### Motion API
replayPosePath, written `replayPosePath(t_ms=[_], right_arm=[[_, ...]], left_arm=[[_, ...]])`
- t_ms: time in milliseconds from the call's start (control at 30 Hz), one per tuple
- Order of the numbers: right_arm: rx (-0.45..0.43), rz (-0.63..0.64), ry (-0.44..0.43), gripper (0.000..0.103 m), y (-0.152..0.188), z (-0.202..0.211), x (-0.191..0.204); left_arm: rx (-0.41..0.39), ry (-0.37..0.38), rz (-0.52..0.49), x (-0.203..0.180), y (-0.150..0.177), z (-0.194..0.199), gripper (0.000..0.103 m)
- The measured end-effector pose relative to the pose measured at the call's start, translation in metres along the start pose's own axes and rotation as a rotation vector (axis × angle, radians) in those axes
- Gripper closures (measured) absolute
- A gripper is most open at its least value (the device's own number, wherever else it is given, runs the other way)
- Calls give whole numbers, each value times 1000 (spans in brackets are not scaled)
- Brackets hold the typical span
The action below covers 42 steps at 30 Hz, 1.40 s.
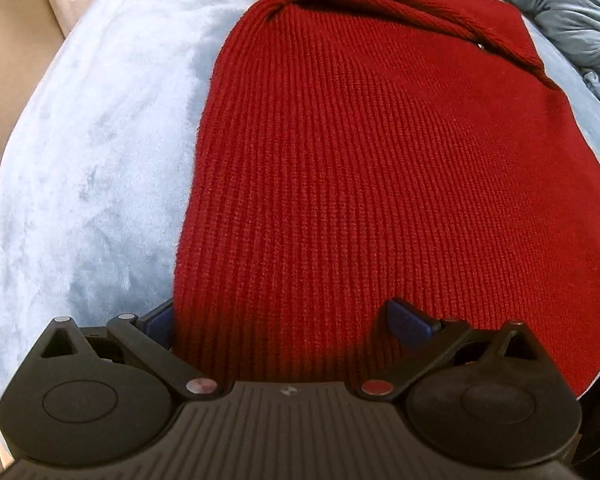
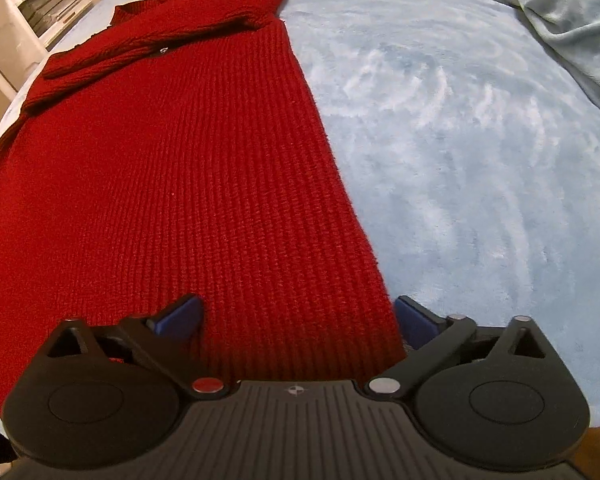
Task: Fold small clothes
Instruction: 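Grasp the cardigan hem with the left gripper while the right gripper grasps it too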
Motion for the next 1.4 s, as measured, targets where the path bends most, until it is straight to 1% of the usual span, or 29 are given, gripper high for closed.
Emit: replayPosePath(t_ms=[67,100,133,167,200,233,267,300,333,400,467,533,633,700,833,967,1067,1133,1200,1333,1400], right_arm=[[-7,11,3,3,1,2,1],[-12,14,2,11,1,5,0],[-15,15,-2,29,1,11,-1],[-13,12,-27,58,2,17,-2],[3,-5,-66,73,3,22,-3],[31,-32,-121,83,5,27,-4],[50,-43,-171,84,6,30,-4],[47,-38,-191,84,6,33,-4],[37,-23,-181,85,4,36,-4],[30,-37,-158,86,-2,43,-8],[8,-67,-159,86,-10,57,-15],[-23,-67,-189,86,-14,73,-20],[-50,-53,-207,87,-9,91,-23],[-54,-56,-212,87,-4,98,-27],[-47,-62,-222,87,19,113,-36],[5,-91,-229,87,48,127,-48],[7,-88,-254,87,68,151,-53],[9,-89,-275,87,79,164,-56],[18,-80,-275,87,87,171,-60],[42,-103,-274,86,90,175,-63],[47,-133,-288,86,83,177,-63]], left_arm=[[5,-5,8,-1,-1,1,0],[6,-6,17,-2,0,3,5],[3,-5,18,-5,-1,6,15],[-4,-4,13,-8,-1,11,24],[-12,-4,12,-11,-2,17,48],[-23,6,20,-12,-2,23,81],[-33,38,43,-13,-3,29,81],[-44,56,79,-12,-4,33,81],[-50,60,109,-10,-5,36,82],[-65,60,127,-11,-6,45,82],[-89,67,124,-17,-6,59,82],[-117,88,112,-24,-5,73,83],[-152,115,75,-37,2,92,83],[-149,116,61,-42,12,97,83],[-130,122,47,-47,37,105,83],[-99,140,63,-44,71,114,83],[-90,151,58,-46,100,125,83],[-85,162,71,-45,113,131,83],[-75,165,92,-45,125,135,83],[-60,173,105,-42,130,142,83],[-62,184,113,-43,121,144,83]])
Point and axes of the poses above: each gripper's, at about its wrist camera, not at the fingertips, and z roughly against the way its jaws point, x to its left, y to its underside, the point moved 7 cm from there along -z, roughly the way its jaws point, and after that the axes turned 14 degrees about y, right-handed, at the moved point
